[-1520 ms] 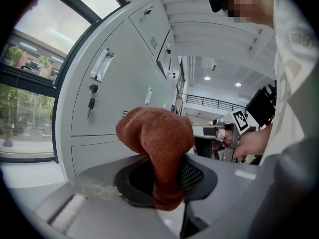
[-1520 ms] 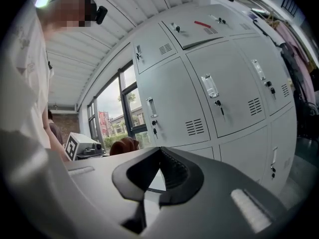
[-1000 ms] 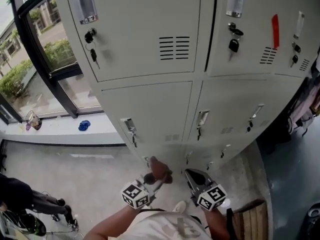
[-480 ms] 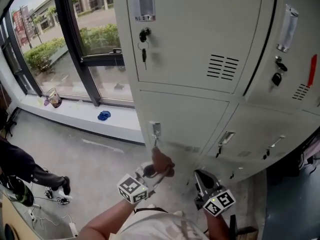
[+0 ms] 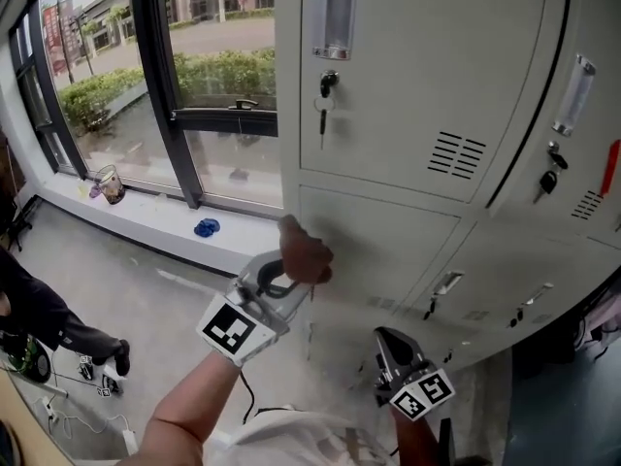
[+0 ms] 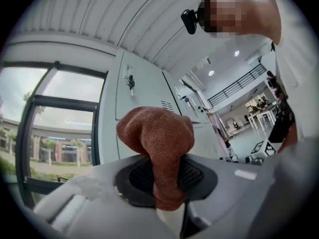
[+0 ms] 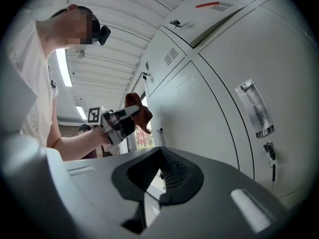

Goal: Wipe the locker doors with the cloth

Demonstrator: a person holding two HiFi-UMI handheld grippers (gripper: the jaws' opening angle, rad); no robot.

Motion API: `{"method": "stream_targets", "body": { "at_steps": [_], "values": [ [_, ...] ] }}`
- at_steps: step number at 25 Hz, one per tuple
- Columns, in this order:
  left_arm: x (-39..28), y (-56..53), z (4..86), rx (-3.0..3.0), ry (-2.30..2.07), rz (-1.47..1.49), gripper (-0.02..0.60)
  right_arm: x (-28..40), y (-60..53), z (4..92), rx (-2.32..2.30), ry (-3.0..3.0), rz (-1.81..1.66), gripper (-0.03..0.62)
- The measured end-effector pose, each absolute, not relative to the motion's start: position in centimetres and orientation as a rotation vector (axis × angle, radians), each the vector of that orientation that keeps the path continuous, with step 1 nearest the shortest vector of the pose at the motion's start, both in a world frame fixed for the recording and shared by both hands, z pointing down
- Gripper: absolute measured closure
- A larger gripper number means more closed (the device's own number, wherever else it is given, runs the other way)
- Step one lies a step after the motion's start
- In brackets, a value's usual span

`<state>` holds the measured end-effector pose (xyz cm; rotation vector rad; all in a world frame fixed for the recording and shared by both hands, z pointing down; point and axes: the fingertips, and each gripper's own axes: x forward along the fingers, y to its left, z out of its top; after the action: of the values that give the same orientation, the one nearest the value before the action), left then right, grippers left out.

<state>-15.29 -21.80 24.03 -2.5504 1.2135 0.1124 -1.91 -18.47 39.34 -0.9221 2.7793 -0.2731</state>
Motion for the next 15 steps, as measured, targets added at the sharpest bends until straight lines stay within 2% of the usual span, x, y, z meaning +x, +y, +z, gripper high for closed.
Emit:
{"method": "stream_targets", "body": {
  "at_steps": [7, 15],
  "values": [
    [-20.2, -25.1, 19.7, -2.281, 1.480, -0.101, 0.489, -0.9, -18.3, 38.4, -0.970, 2.744, -0.240, 0.585],
    [-20.1, -28.2, 18.9, -2.090, 1.577, -0.209, 0.489, 0.3, -18.1, 38.0, -1.029, 2.711, -0.225, 0.585]
  ]
}}
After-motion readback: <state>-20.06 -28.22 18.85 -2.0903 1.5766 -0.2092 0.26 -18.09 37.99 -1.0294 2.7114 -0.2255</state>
